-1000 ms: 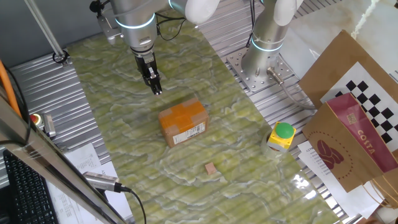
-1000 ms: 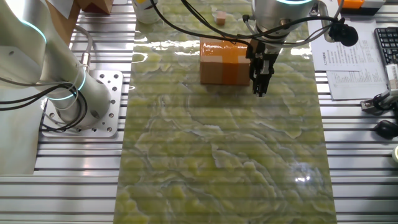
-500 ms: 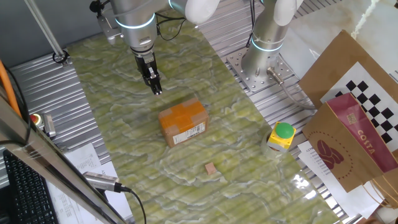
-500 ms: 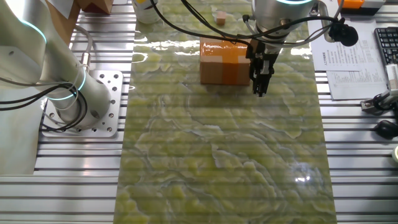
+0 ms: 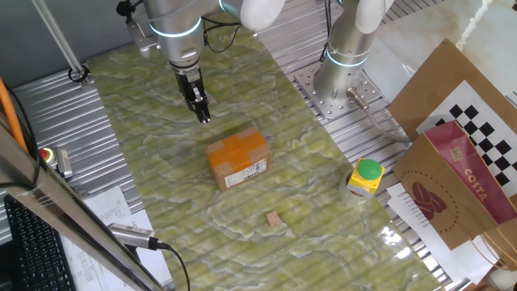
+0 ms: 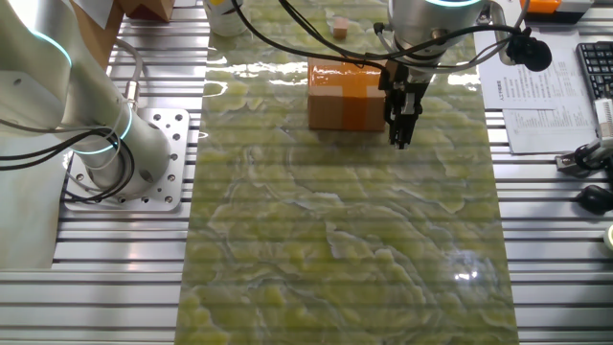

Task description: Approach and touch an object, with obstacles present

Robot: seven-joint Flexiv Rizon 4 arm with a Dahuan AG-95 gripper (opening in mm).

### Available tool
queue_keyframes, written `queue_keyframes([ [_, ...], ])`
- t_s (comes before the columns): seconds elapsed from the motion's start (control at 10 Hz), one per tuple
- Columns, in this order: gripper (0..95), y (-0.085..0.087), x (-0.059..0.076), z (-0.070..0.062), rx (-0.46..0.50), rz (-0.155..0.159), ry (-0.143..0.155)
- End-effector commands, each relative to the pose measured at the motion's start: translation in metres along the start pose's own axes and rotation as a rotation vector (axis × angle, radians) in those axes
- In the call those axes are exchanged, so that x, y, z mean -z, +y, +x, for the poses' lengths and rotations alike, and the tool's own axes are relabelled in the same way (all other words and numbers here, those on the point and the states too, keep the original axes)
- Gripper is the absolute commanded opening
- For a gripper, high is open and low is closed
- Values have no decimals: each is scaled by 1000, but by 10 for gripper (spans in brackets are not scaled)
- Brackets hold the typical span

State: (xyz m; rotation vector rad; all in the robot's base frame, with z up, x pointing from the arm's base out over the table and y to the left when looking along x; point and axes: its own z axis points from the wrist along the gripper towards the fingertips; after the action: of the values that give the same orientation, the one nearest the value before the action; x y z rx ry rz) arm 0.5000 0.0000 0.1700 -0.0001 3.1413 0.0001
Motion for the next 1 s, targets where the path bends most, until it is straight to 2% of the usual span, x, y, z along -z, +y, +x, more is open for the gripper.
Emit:
queue_keyframes([
  [0.1, 950, 0, 0, 0, 0, 0, 0],
  [0.2, 0, 0, 0, 0, 218, -15, 6],
  [0.7, 0, 0, 0, 0, 224, -3, 10],
  [1.0, 0, -2, -6, -2, 250, 11, 16],
])
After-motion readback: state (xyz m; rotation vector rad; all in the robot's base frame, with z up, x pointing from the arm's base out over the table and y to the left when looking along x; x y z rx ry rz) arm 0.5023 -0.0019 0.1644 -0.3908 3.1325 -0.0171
